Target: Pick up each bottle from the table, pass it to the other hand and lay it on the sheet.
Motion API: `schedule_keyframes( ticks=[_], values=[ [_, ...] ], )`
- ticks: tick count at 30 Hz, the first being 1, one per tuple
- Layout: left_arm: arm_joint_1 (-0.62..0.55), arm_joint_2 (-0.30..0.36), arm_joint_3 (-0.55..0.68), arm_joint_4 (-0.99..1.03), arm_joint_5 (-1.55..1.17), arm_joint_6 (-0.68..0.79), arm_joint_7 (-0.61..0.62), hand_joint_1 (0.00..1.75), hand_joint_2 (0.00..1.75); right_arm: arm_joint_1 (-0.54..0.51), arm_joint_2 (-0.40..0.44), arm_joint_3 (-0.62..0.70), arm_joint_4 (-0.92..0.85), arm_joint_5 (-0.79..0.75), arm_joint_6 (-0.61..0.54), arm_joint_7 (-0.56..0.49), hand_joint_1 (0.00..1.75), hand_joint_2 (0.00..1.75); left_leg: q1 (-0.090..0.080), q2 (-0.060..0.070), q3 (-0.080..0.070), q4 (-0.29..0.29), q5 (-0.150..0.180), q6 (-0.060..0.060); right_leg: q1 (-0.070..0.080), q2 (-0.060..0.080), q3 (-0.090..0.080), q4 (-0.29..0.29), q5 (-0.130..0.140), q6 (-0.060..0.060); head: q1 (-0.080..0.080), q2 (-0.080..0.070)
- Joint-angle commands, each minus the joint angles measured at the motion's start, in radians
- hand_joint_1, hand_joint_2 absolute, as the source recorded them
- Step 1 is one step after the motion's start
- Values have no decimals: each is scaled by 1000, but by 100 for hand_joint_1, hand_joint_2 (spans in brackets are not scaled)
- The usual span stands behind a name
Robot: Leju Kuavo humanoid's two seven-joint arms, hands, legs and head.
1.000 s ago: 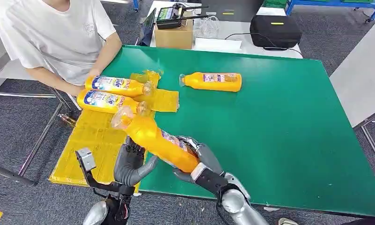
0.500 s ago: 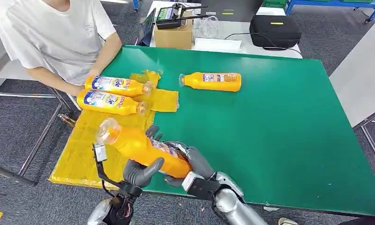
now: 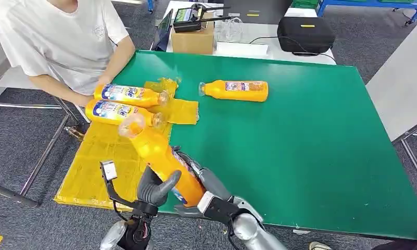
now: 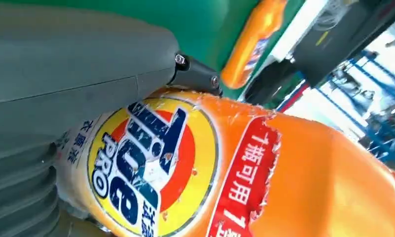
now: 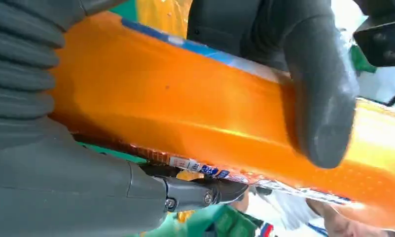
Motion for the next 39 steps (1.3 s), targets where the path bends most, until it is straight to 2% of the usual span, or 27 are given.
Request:
schedule_keyframes(
  ticks=[1, 3, 7, 10, 12, 13, 14, 15, 17, 21, 23, 25, 29, 30, 34, 39],
  values=[
    [-65, 24, 103, 54, -101, 106, -27, 175, 175, 6, -35, 35, -45, 69, -107, 1, 0, 0, 0, -3, 2, -2, 1, 2, 1, -2, 3, -2, 0, -5, 0, 0],
    [-92, 45, 110, 89, -227, 180, -68, 175, 175, 18, -60, 44, -80, 109, -145, 0, 0, 0, 0, -3, 2, -3, 1, 3, 1, -3, 3, -3, 0, -5, 0, 0],
    [-116, 78, 138, 100, -302, 209, -77, 175, 175, 26, -89, 57, -134, 161, -183, 1, 0, 0, 1, -2, 2, -2, 1, 2, 1, -2, 2, -2, 0, -4, 0, 0],
    [-139, 116, 173, 112, -498, 281, -85, 175, 175, 45, -121, 60, -218, 216, -228, 0, 0, 0, 0, -2, 1, -1, 1, 2, 1, -2, 1, -2, 0, -3, 0, 0],
    [-175, 157, 175, 162, -887, 424, -85, 175, 175, 63, -131, 51, -278, 242, -242, -14, 0, 0, 0, -2, 1, -2, 1, 2, 1, -1, 1, -1, 0, -3, 0, 0],
    [-179, 143, 212, 166, -909, 400, -87, 175, 175, 69, -133, 46, -297, 250, -240, -11, 0, 0, 0, -3, 1, -1, 1, 1, 1, -2, 1, -1, 0, -3, 0, 0],
    [-193, 155, 205, 188, -1038, 438, -81, 175, 175, 73, -135, 44, -309, 255, -237, -11, 0, 0, 0, -4, 2, -3, 1, 2, 1, -3, 3, -2, 0, -5, 0, 0],
    [-213, 159, 194, 212, -1095, 373, -33, 175, 175, 75, -137, 39, -318, 259, -236, -15, 0, 0, 0, -4, 1, -1, 1, 2, 1, -3, 1, -1, 0, -4, 0, 0],
    [-246, 145, 174, 260, -1302, 415, 29, 175, 175, 79, -133, 25, -327, 255, -221, -19, 0, 0, 0, -5, 1, -1, 1, 2, 1, -3, 1, -1, 0, -3, 0, 0],
    [-284, 112, 110, 267, -1438, 311, 78, 175, 175, 93, -121, -3, -330, 273, -209, -25, 0, 0, 0, -7, 1, -2, 1, 3, 1, -5, 3, -2, 0, -4, 0, 0],
    [-288, 112, 99, 267, -1454, 304, 86, 175, 175, 94, -119, -4, -331, 273, -209, -25, 0, 0, 0, -5, 0, 0, 1, 2, 0, -4, 1, -1, 0, -2, 0, 0],
    [-340, 135, 34, 317, -1653, 270, 182, 175, 175, 99, -109, -15, -338, 256, -183, -35, 0, 0, 0, -5, 0, 0, 1, 2, 0, -4, 1, -1, 0, -3, 0, 0],
    [-358, 125, 38, 337, -1658, 263, 184, 175, 175, 102, -105, -21, -341, 257, -176, -36, 0, 0, 0, -6, 1, -1, 1, 2, 1, -5, 1, -1, 0, -4, 0, 0],
    [-381, 142, 10, 372, -1719, 240, 207, 175, 175, 105, -102, -26, -342, 256, -171, -38, 0, 0, 0, -4, 0, 0, 1, 1, 0, -3, 0, -1, 0, -2, 0, 0],
    [-462, 146, -12, 532, -1837, 147, 295, 175, 175, 127, -84, -67, -343, 222, -131, -48, 0, 0, 0, -6, 1, -1, 2, 2, 1, -5, 2, -2, 0, -4, 0, 0],
    [-496, 145, 2, 613, -1853, 128, 313, 175, 175, 133, -77, -81, -330, 220, -124, -50, 0, 0, 0, -8, 2, -2, 2, 3, 1, -6, 4, -3, 0, -5, 0, 0]
  ],
)
